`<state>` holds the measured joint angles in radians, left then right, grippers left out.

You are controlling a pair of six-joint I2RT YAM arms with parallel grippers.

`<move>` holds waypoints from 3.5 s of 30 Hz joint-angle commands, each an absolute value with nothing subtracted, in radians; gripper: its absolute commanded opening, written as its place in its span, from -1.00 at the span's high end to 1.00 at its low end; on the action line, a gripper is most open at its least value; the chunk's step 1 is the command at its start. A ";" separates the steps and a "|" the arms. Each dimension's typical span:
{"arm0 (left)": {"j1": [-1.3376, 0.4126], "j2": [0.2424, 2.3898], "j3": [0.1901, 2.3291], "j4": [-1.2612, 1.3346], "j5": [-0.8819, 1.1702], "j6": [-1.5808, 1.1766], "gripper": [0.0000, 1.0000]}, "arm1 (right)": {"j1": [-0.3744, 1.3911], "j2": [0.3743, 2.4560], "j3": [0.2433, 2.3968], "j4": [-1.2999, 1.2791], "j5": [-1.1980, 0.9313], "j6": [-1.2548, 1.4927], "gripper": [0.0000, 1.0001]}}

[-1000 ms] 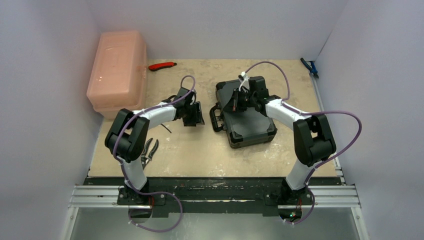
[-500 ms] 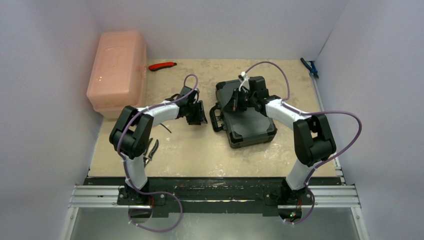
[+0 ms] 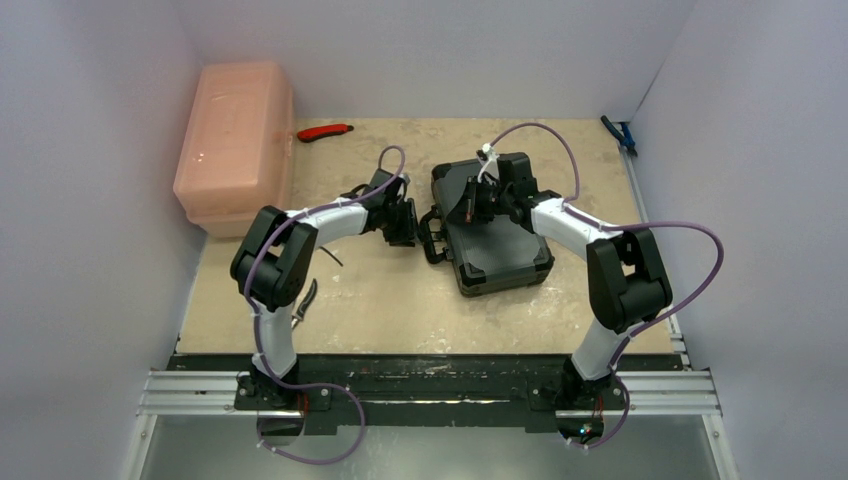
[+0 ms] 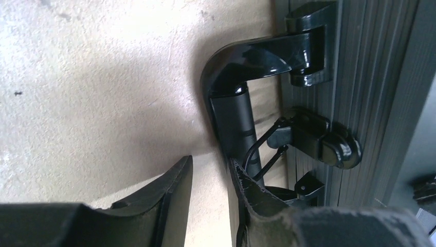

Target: Pack up texas hold em set

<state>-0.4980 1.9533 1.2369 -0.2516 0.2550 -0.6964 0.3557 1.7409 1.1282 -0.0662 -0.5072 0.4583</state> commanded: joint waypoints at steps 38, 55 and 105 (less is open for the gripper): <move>-0.550 1.983 1.399 -0.241 0.323 -0.721 0.92 | 0.310 1.785 1.095 -0.176 -0.331 0.385 1.00; -0.599 1.978 1.445 -0.281 0.287 -0.705 0.94 | 0.310 1.789 1.092 -0.172 -0.331 0.387 1.00; -0.618 1.887 1.391 -0.386 0.105 -0.608 1.00 | 0.310 1.793 1.086 -0.173 -0.333 0.385 1.00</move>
